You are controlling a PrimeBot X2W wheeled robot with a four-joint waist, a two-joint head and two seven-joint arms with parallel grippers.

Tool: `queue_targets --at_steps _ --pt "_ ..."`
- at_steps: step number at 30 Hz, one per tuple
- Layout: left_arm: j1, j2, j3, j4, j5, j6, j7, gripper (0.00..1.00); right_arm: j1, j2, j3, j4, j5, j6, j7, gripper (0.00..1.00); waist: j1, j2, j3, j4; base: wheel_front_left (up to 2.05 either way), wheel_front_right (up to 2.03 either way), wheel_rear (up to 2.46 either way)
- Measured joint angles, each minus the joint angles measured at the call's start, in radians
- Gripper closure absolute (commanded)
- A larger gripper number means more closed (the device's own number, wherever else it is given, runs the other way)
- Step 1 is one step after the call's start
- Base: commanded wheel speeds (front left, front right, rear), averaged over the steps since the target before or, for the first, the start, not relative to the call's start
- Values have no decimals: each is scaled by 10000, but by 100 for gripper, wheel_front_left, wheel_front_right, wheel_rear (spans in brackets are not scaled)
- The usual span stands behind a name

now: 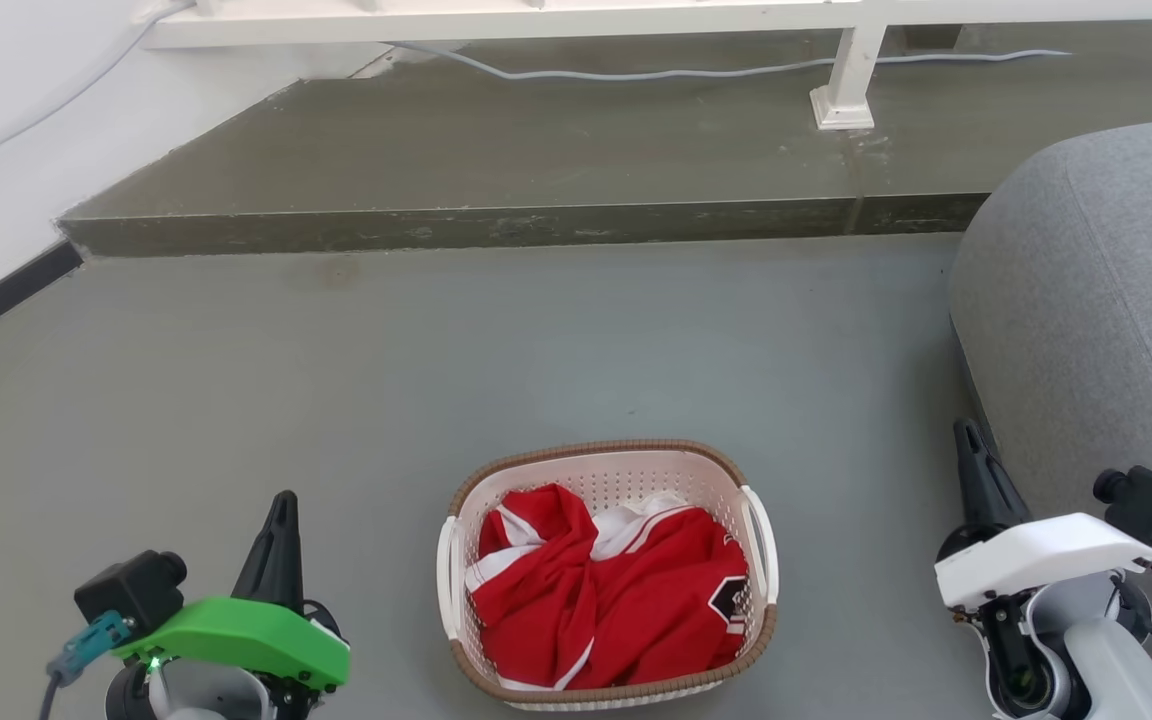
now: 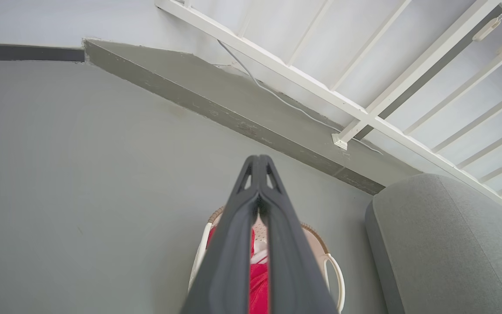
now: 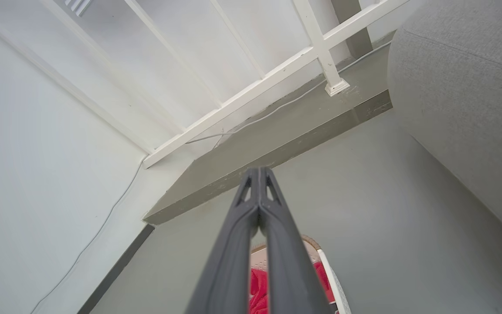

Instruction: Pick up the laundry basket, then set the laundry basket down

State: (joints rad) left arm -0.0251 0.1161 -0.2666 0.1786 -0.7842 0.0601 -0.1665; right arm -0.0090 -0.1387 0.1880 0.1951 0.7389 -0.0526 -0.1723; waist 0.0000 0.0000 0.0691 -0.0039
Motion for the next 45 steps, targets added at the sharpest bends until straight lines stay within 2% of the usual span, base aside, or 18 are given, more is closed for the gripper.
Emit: queue_targets --at_steps 36,45 --pt "-12 -73 1354 374 -4489 -796 1131 100 -100 178 -1244 288 4709 792 1133 100 0 0 -334 20 0 0 0" --pt "-20 -100 1693 447 -5603 -1106 1394 100 -181 280 -1553 401 5864 1028 1436 100 0 0 -419 24 0 0 0"
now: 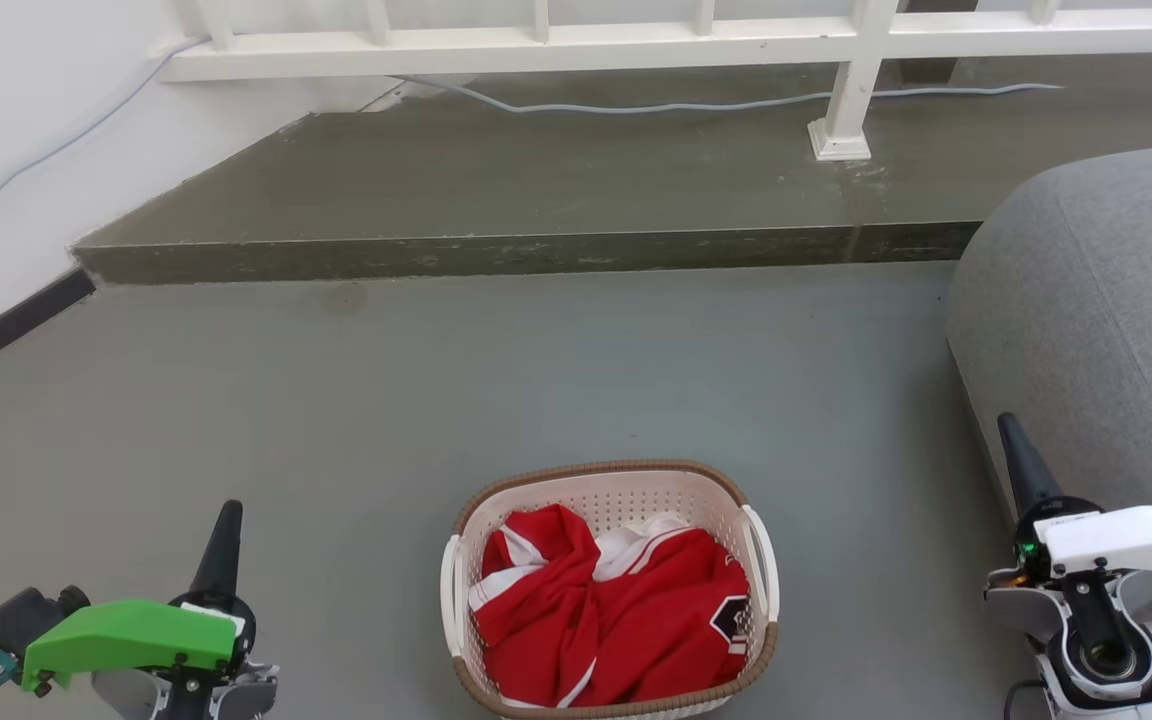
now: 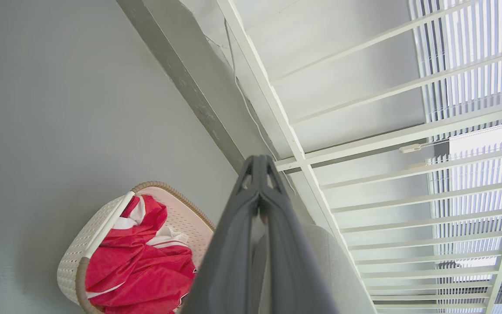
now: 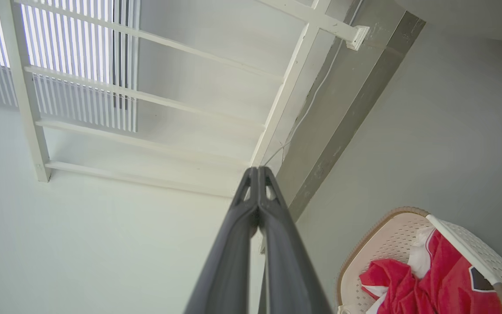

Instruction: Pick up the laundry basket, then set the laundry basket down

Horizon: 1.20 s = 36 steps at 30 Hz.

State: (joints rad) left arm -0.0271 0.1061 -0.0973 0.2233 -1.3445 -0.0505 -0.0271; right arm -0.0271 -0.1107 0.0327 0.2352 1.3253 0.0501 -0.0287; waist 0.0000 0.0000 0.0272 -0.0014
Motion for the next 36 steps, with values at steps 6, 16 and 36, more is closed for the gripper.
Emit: queue_targets --at_steps 6,16,36 --pt "-14 -35 205 92 -744 -125 180 100 -60 50 -224 48 796 128 140 100 0 0 -56 3 0 0 0" --pt "-50 -94 600 240 -1979 -383 453 100 -81 136 -562 161 2090 387 481 100 0 0 -150 9 0 0 0" --pt "-163 -192 968 384 -3206 -681 750 100 -254 182 -905 314 3382 639 750 100 0 0 -240 14 0 0 0"
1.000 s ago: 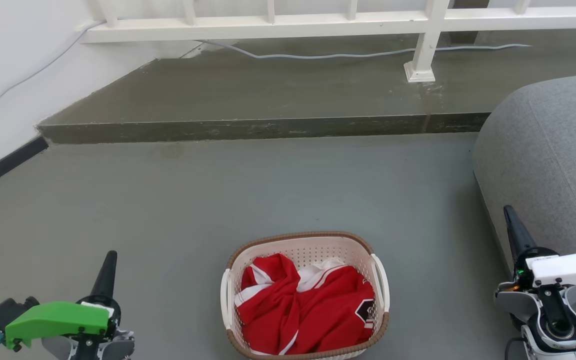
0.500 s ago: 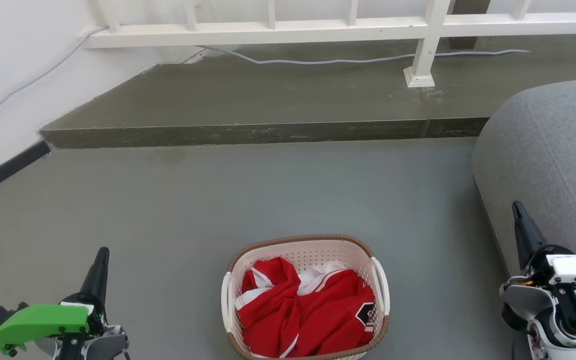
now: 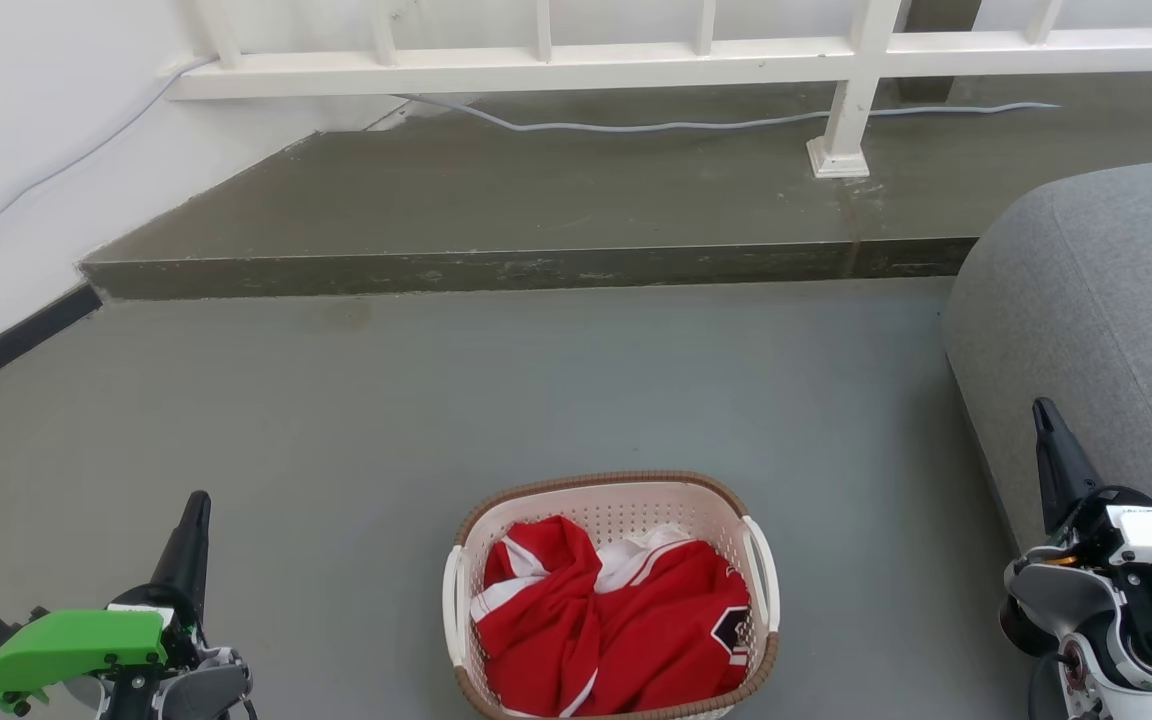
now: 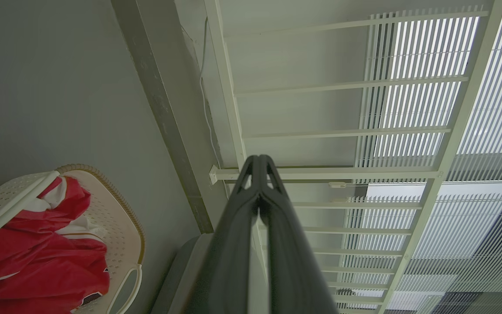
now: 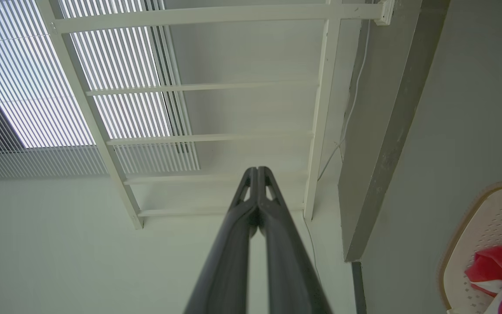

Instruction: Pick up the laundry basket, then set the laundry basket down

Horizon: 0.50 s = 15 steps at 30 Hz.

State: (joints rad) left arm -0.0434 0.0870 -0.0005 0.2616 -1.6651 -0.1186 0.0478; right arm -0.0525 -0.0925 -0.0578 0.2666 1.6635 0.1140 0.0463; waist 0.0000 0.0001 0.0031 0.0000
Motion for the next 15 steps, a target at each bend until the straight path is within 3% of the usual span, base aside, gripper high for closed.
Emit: queue_targets --at_steps 15 --pt "-12 -6 10 105 0 -2 2 100 -9 4 -10 44 0 2 2 100 0 0 -2 0 0 0 0"
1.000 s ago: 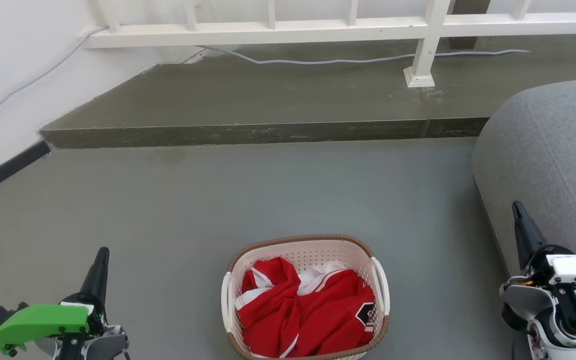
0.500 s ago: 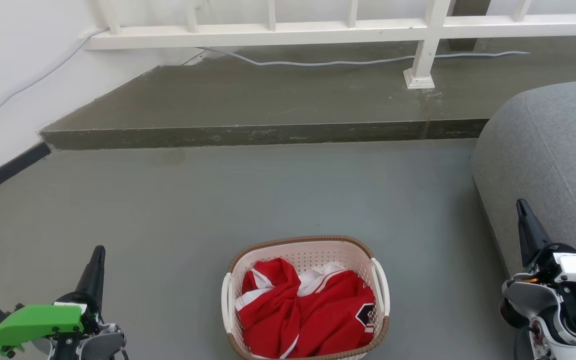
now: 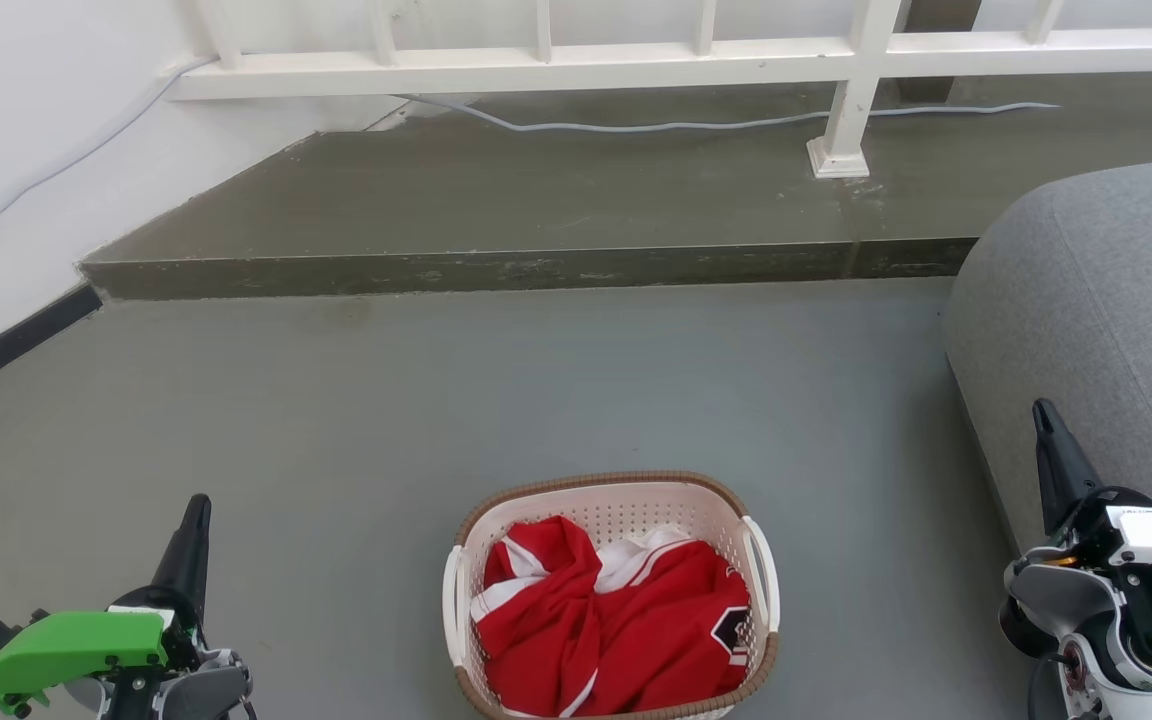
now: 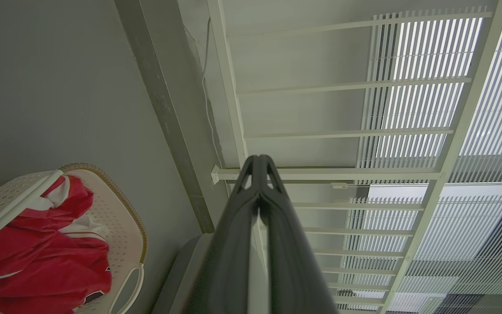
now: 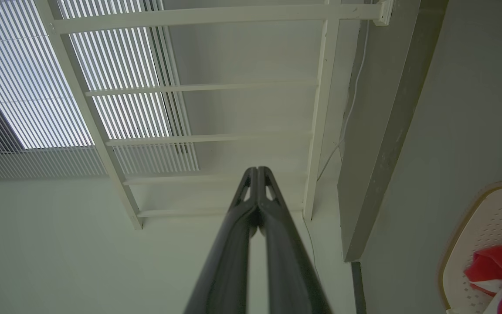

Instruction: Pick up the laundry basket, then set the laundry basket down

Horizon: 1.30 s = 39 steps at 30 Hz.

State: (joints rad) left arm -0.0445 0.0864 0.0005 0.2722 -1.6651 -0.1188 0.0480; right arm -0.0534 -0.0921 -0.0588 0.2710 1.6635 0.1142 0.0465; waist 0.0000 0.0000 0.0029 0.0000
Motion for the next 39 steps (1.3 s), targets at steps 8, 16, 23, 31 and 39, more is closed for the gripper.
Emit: queue_targets --at_steps 8,16,23,31,39 --pt "-9 -2 4 21 0 -2 38 100 -2 4 -6 15 0 0 0 100 0 0 -1 0 0 0 0" --pt "-19 -4 10 38 0 -2 38 100 -4 8 -12 42 0 0 42 100 0 0 -2 0 0 0 0" --pt "-22 -6 15 46 0 -4 38 100 -6 10 -15 54 0 0 42 100 0 0 -2 0 0 0 0" --pt "-24 -8 21 52 2 -12 38 100 -7 13 -23 63 -2 0 42 100 0 0 -3 0 0 0 0" --pt "-27 -10 27 58 2 -12 40 100 -8 27 -33 82 -2 2 42 100 0 0 -3 0 0 0 0"
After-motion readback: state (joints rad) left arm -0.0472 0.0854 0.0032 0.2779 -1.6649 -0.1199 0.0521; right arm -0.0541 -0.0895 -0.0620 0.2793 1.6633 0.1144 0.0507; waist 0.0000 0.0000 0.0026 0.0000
